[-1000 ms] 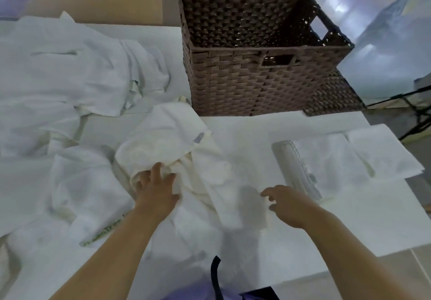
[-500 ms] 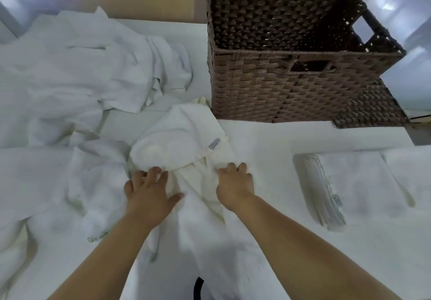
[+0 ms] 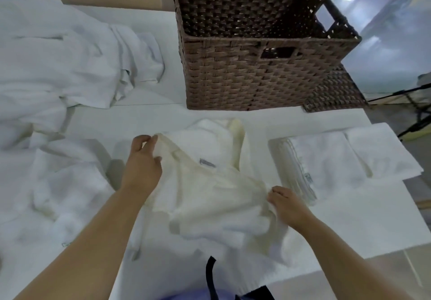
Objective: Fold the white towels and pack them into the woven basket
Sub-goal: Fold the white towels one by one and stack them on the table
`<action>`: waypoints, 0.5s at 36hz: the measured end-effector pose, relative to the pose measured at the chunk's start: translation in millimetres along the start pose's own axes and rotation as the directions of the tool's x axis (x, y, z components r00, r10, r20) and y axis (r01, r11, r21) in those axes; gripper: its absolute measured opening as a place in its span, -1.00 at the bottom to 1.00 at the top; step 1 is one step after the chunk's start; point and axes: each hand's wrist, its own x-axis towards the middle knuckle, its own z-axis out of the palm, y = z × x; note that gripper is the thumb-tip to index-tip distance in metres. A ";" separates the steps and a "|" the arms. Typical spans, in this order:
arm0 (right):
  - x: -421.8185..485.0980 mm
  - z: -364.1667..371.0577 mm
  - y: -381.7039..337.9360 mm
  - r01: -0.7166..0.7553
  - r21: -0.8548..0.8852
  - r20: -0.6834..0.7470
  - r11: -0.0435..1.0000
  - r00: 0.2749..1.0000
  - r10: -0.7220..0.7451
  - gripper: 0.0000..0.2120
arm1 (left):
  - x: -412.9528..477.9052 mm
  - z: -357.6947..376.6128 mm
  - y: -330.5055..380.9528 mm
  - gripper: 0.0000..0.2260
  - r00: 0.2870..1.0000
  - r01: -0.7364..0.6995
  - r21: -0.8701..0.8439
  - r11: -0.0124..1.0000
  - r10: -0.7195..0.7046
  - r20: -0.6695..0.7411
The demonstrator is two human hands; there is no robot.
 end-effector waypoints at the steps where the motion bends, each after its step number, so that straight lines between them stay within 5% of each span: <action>1: 2.7 -4.0 5.9 -0.034 -0.057 -0.026 0.998 0.999 0.032 -0.78 | 1.9 3.0 -1.1 -0.49 0.999 0.031 0.005 1.000 -0.031 0.037; 7: 13.0 -17.5 -1.8 -0.115 -0.408 -0.146 0.906 0.987 0.060 -0.92 | -7.7 18.0 -6.4 -0.35 0.965 0.155 0.133 0.979 -0.179 0.192; 10: 19.0 -14.5 -20.3 -0.092 -0.467 -0.216 0.879 0.976 -0.013 -0.63 | -26.7 22.8 -7.6 -0.42 0.975 0.155 0.173 0.973 -0.179 0.133; 18: 43.7 12.5 -42.3 0.136 -0.505 0.032 0.852 0.990 -0.139 -0.40 | -88.5 40.7 5.9 -0.73 0.981 -0.167 0.137 0.976 0.151 0.119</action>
